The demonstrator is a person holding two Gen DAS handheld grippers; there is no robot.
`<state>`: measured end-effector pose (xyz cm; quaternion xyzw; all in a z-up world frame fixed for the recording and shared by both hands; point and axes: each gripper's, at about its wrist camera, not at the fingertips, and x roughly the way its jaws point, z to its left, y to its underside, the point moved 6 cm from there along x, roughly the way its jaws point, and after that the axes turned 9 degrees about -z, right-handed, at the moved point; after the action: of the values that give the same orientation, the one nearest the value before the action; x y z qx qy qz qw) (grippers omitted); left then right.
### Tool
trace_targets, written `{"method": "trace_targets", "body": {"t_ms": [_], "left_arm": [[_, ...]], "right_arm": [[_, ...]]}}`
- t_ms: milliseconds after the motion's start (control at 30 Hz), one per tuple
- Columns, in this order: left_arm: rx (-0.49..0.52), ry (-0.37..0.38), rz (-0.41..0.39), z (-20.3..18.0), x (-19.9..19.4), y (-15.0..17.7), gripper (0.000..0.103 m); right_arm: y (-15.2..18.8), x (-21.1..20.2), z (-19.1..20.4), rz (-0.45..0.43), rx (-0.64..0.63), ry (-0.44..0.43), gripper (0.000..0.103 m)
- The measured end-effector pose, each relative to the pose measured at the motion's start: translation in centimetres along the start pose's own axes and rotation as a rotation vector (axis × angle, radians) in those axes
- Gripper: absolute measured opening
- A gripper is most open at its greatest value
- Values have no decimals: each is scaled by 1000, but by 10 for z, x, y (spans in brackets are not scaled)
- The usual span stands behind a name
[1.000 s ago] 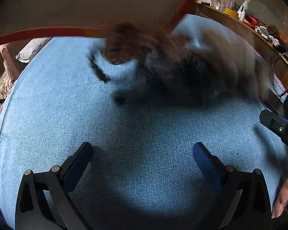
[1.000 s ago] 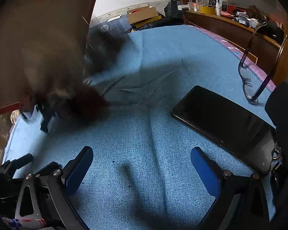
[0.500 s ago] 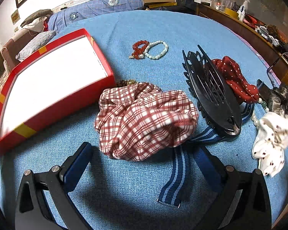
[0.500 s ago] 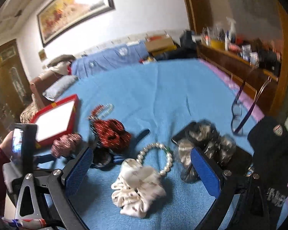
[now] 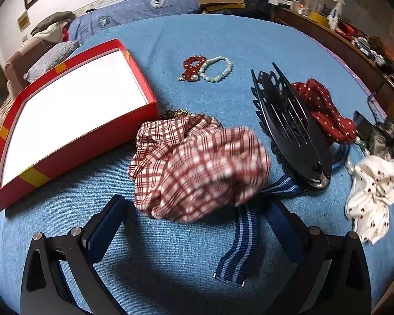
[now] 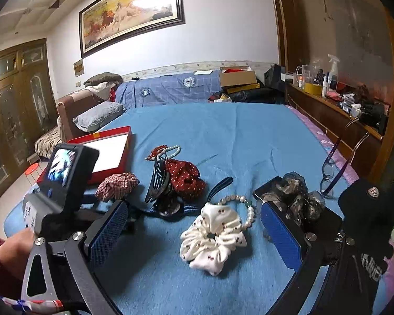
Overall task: Organize jewelry
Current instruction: 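Move the right gripper toward the white cherry-print scrunchie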
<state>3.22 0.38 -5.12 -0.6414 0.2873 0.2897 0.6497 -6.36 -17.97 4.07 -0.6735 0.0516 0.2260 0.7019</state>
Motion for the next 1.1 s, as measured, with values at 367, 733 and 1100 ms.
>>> {"method": "trace_targets", "body": {"t_ms": [367, 733, 1100], "left_arm": [[-8, -68, -322, -5, -123, 3, 103], [4, -68, -354, -10, -134, 2, 103], [-2, -67, -326, -8, -130, 8, 103]], "right_arm": [[4, -17, -10, -9, 51, 20, 103], [2, -26, -17, -25, 56, 54, 103], [6, -23, -11, -10, 37, 52, 103]]}}
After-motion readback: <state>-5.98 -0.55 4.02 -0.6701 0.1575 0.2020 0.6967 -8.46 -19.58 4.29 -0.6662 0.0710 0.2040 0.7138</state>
